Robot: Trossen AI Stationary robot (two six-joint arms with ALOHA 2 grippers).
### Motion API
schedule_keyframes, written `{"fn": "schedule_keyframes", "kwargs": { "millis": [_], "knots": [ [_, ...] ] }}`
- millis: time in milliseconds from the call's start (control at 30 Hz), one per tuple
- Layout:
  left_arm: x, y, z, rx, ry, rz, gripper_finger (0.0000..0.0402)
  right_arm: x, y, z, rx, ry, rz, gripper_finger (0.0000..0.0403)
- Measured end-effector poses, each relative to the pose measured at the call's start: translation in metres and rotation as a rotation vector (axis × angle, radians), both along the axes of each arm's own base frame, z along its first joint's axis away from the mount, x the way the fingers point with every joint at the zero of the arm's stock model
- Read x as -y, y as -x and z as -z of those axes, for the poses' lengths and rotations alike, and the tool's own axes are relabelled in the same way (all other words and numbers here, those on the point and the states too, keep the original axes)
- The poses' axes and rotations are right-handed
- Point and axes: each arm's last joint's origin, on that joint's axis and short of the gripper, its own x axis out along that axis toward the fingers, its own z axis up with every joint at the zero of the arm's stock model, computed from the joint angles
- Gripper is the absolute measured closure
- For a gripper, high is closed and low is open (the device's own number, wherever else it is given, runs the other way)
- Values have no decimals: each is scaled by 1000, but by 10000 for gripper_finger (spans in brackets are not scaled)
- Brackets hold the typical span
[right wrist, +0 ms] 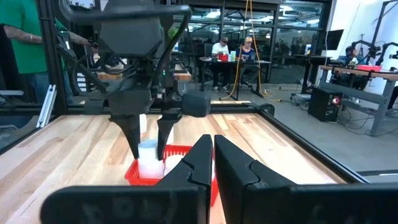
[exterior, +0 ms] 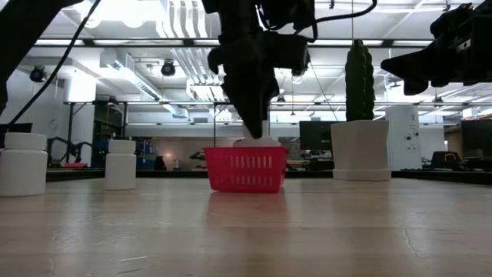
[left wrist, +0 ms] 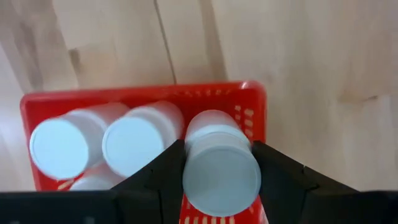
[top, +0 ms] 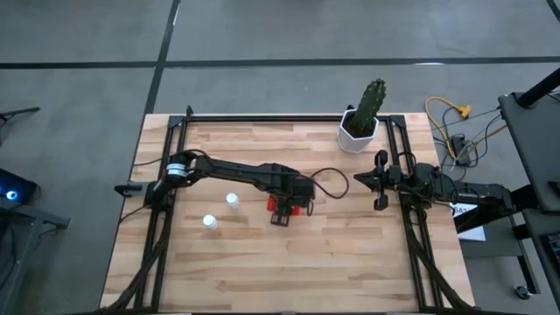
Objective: Pick and place pill bottles into a basket
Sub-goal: Put the bottom right white pill bottle into the red bin
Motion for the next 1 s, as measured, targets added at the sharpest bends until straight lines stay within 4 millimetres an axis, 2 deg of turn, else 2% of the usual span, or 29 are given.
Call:
{"fn": "schedule_keyframes", "kwargs": {
  "millis": [767, 1000],
  "knots": [
    [2, -2, 2, 24, 21, 9, 250, 0, 0, 0, -1, 0, 0, 394],
    [2, -5, 1, 58, 24, 10, 215, 0, 0, 0, -1, 0, 0, 394]
  ]
}}
